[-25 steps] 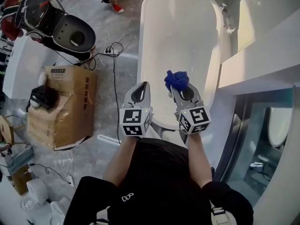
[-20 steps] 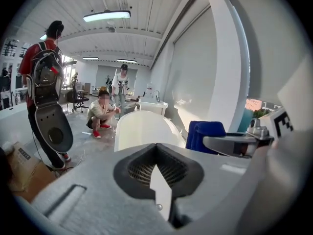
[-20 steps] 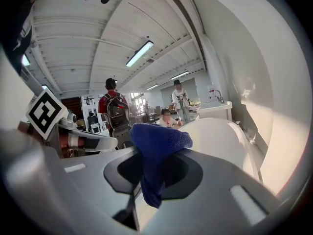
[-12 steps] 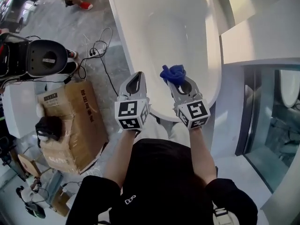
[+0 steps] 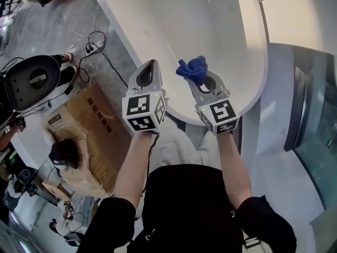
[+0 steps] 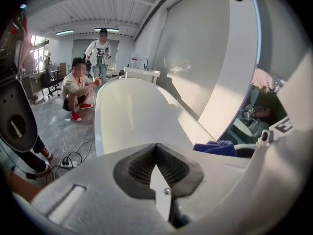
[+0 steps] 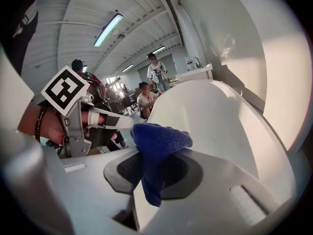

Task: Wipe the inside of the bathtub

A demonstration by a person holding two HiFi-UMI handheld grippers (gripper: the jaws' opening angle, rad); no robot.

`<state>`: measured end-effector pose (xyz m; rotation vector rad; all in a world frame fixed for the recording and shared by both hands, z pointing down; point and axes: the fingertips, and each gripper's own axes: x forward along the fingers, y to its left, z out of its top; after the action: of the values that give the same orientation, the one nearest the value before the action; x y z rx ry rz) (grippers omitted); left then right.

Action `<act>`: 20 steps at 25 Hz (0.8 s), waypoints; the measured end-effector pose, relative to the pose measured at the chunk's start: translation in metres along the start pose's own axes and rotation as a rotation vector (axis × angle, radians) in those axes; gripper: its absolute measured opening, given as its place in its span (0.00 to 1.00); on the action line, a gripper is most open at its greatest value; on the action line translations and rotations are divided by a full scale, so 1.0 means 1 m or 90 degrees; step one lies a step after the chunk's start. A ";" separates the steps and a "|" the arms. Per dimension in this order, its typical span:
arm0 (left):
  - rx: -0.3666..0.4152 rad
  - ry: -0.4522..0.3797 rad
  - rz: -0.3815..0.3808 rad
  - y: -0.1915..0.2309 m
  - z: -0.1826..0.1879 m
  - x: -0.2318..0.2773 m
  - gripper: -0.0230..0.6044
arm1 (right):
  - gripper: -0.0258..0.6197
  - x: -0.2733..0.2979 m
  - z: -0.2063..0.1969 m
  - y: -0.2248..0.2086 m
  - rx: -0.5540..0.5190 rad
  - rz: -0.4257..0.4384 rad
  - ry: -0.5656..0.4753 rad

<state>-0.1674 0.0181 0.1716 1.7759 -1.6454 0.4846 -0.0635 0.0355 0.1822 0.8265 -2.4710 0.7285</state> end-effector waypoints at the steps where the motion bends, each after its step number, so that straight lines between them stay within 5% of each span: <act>1: 0.011 0.005 0.000 0.004 -0.004 0.012 0.04 | 0.16 0.010 -0.005 -0.008 -0.002 -0.003 0.002; 14: 0.027 0.055 -0.035 0.026 -0.057 0.166 0.04 | 0.16 0.135 -0.080 -0.098 0.038 -0.023 0.042; 20: 0.075 0.094 -0.036 0.044 -0.093 0.232 0.04 | 0.16 0.190 -0.139 -0.131 0.045 -0.017 0.086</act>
<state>-0.1631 -0.0883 0.4021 1.8202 -1.4876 0.6817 -0.0854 -0.0508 0.4366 0.8076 -2.3223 0.8371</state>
